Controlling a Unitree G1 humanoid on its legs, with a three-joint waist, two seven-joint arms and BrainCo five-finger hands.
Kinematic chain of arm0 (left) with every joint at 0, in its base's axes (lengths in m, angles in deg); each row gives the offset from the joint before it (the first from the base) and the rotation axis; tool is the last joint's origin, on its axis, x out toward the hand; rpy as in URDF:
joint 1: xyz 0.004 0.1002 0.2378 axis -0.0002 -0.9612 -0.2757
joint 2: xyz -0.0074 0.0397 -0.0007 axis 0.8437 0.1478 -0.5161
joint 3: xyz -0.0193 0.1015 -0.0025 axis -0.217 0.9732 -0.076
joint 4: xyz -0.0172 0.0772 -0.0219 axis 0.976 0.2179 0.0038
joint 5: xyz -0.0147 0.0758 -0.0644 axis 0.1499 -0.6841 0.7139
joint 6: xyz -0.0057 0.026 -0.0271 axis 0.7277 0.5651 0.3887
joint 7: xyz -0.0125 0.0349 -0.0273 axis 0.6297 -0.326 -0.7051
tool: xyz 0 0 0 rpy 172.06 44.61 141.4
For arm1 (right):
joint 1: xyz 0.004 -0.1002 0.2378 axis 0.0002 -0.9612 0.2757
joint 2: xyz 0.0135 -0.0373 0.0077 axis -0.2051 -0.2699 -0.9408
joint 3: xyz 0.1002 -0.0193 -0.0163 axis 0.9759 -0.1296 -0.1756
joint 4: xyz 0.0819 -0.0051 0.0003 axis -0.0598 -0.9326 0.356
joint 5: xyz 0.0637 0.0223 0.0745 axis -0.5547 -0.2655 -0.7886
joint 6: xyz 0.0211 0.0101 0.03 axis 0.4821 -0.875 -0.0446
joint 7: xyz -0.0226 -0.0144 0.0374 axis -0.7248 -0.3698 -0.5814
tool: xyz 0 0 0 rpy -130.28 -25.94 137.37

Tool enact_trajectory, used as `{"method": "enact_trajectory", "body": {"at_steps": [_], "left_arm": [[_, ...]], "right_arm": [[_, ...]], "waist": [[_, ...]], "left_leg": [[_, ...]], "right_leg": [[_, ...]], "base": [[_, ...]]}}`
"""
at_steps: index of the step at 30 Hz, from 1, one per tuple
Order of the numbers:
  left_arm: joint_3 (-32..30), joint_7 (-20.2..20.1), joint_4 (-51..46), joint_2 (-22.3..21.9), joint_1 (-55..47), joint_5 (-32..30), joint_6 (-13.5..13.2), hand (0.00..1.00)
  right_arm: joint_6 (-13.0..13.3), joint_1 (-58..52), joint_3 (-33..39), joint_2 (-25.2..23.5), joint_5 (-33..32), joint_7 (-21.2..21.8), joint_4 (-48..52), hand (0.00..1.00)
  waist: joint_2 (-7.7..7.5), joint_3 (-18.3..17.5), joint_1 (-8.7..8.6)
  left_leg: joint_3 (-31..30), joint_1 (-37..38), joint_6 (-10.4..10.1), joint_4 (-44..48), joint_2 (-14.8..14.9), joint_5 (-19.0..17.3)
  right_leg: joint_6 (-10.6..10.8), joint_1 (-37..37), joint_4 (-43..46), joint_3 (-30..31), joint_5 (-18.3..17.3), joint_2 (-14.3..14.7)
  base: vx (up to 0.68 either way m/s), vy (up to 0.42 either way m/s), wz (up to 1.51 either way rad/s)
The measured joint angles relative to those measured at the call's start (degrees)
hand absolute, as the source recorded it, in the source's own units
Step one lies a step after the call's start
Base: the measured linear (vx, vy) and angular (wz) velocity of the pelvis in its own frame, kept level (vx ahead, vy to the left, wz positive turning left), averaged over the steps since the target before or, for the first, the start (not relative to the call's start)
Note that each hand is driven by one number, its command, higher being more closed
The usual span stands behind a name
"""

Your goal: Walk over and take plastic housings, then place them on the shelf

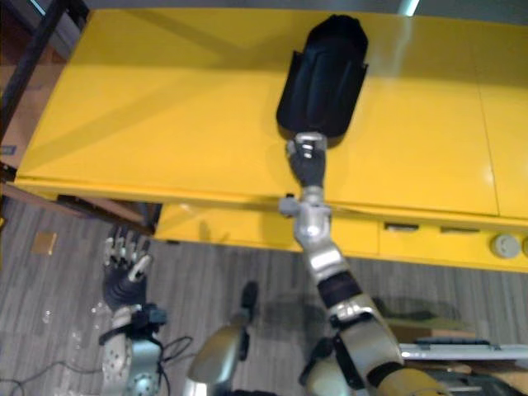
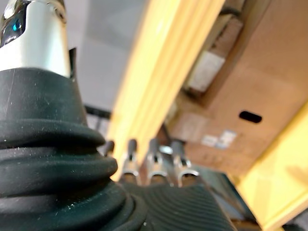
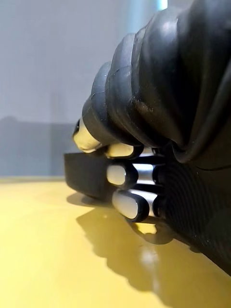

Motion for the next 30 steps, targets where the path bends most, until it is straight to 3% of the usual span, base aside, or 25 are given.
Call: {"method": "enact_trajectory", "body": {"at_steps": [6,7,15,20,21,23,24,30], "left_arm": [[-0.01,0.02,0.05,0.00,-0.01,0.00,-0.02,0.00],[0.00,0.06,0.05,0.00,-0.01,-0.01,-0.03,0.00],[0.41,0.47,0.07,-0.24,-0.63,-0.25,-0.46,0.00],[0.15,0.64,-0.03,-0.34,-1.98,-0.67,-0.97,0.00],[0.15,0.52,-0.07,-0.34,-3.09,-0.70,-0.96,0.00],[0.12,0.38,-0.10,-0.33,-3.37,-0.80,-0.96,0.00],[-4.19,0.31,-3.23,-2.02,-7.16,-1.24,-0.98,0.00],[-4.13,0.35,-3.23,-2.02,-6.60,-1.24,-0.98,0.00]], "right_arm": [[0.20,-2.19,-0.38,-0.25,0.55,0.53,2.96,1.00],[0.15,-4.12,-0.79,-0.41,1.45,0.36,5.51,0.00],[1.07,-11.48,-7.69,-1.45,6.58,-1.82,30.05,0.00],[1.03,-19.39,-7.39,-0.83,-0.67,2.68,35.97,0.00],[0.98,-25.27,-6.25,0.41,-2.46,4.32,38.04,0.00],[0.80,-29.13,-4.90,1.02,-3.07,5.69,39.41,0.00],[0.31,-44.56,3.40,4.38,-9.11,14.43,42.27,0.00],[0.33,-45.12,3.61,4.40,-9.11,14.68,41.42,0.00]], "waist": [[-0.01,0.00,-0.05],[-0.03,0.01,-0.05],[-0.41,0.17,-0.76],[-2.66,-1.67,-1.71],[-4.02,-3.30,-1.85],[-4.71,-4.45,-2.18],[-4.96,-14.85,-5.04],[-4.84,-15.63,-5.16]], "left_leg": [[0.14,0.01,0.00,0.00,0.03,0.00],[0.22,0.02,0.00,0.00,0.04,0.00],[1.85,1.45,-0.12,-0.01,0.73,-0.55],[2.54,2.10,-0.20,-0.03,0.76,-1.10],[3.14,2.10,-0.11,-0.03,0.65,-1.41],[3.21,2.11,-0.09,-0.03,0.48,-1.54],[6.79,3.98,-0.23,-0.33,1.83,-2.03],[7.38,4.19,-0.23,-0.18,2.03,-2.02]], "right_leg": [[0.19,-0.01,-0.10,0.05,0.09,0.01],[0.25,-0.02,-0.20,0.12,0.13,0.02],[0.32,0.47,-0.68,1.72,0.19,0.44],[0.47,1.33,-2.18,1.99,0.29,0.56],[0.85,1.39,-2.70,2.57,0.63,0.54],[0.99,1.70,-3.20,2.60,0.94,0.51],[0.65,2.14,-5.57,6.02,3.10,1.37],[0.57,2.02,-5.36,6.70,3.30,1.49]], "base": [[0.00,-0.016,0.00],[0.00,0.000,0.00],[0.00,-0.017,-0.12],[0.01,-0.014,-0.05],[0.06,-0.016,-0.10],[0.05,-0.013,-0.04],[0.00,0.000,0.00],[0.00,0.000,-0.04]]}}
